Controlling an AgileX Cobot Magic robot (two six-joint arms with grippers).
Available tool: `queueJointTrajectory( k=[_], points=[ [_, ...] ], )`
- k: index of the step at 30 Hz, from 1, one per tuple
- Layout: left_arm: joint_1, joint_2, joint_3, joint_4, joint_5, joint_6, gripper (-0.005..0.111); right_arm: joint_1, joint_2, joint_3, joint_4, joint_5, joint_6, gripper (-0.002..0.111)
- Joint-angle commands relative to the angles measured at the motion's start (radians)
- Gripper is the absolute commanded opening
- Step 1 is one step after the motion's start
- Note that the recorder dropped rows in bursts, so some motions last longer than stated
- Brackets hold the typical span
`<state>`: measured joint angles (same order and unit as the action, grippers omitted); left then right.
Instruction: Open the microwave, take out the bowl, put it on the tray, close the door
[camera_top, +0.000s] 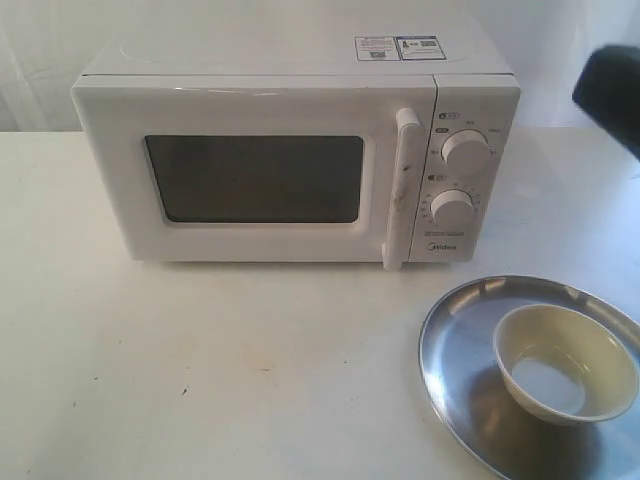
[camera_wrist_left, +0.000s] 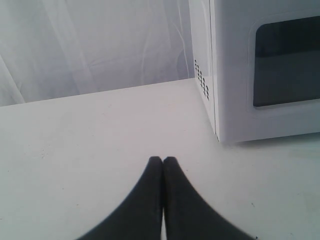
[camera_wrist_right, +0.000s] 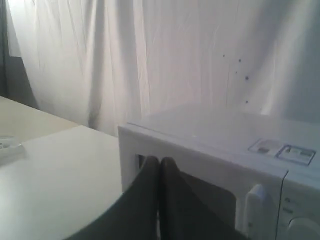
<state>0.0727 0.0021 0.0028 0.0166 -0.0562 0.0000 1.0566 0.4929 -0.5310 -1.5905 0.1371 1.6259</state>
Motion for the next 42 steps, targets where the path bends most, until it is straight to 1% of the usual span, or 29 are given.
queueJointTrajectory(
  k=[1,5,9,14,16,19,20,22,27,30,34,36,39,42],
  points=[
    [-0.003,-0.002,-0.003,-0.008,-0.004,0.000,0.000,0.001,-0.037,0.072,0.003,-0.022,0.211,0.000],
    [-0.003,-0.002,-0.003,-0.008,-0.004,0.000,0.000,0.001,-0.037,0.074,0.003,-0.028,0.213,0.000],
    [-0.003,-0.002,-0.003,-0.008,-0.004,0.000,0.000,0.001,-0.038,0.081,-0.002,0.064,0.207,0.000],
    [-0.003,-0.002,-0.003,-0.008,-0.004,0.000,0.000,0.013,-0.051,0.127,-0.003,0.113,0.071,0.000],
    [-0.003,-0.002,-0.003,-0.008,-0.004,0.000,0.000,0.005,-0.064,0.148,-0.006,0.138,0.069,0.000],
    [-0.003,-0.002,-0.003,-0.008,-0.004,0.000,0.000,-0.081,-0.106,0.182,-0.006,0.147,0.078,0.000],
    [-0.003,-0.002,-0.003,-0.008,-0.004,0.000,0.000,-0.128,-0.126,0.196,-0.006,0.147,0.078,0.000],
    [-0.003,-0.002,-0.003,-0.008,-0.004,0.000,0.000,-0.243,-0.162,0.226,-0.006,0.134,0.086,0.000],
    [-0.003,-0.002,-0.003,-0.008,-0.004,0.000,0.000,-0.552,-0.261,0.312,-0.023,-0.020,0.082,0.000],
    [-0.003,-0.002,-0.003,-0.008,-0.004,0.000,0.000,-0.678,-0.334,0.370,-0.023,-0.088,0.082,0.000],
    [-0.003,-0.002,-0.003,-0.008,-0.004,0.000,0.000,-0.784,-0.400,0.447,-0.021,-0.111,0.082,0.000],
    [-0.003,-0.002,-0.003,-0.008,-0.004,0.000,0.000,-0.825,-0.431,0.486,-0.021,-0.077,0.082,0.000],
    [-0.003,-0.002,-0.003,-0.008,-0.004,0.000,0.000,-0.863,-0.472,0.530,-0.021,-0.054,0.082,0.000],
    [-0.003,-0.002,-0.003,-0.008,-0.004,0.000,0.000,-0.876,-0.493,0.531,-0.021,-0.054,0.082,0.000]
  ],
)
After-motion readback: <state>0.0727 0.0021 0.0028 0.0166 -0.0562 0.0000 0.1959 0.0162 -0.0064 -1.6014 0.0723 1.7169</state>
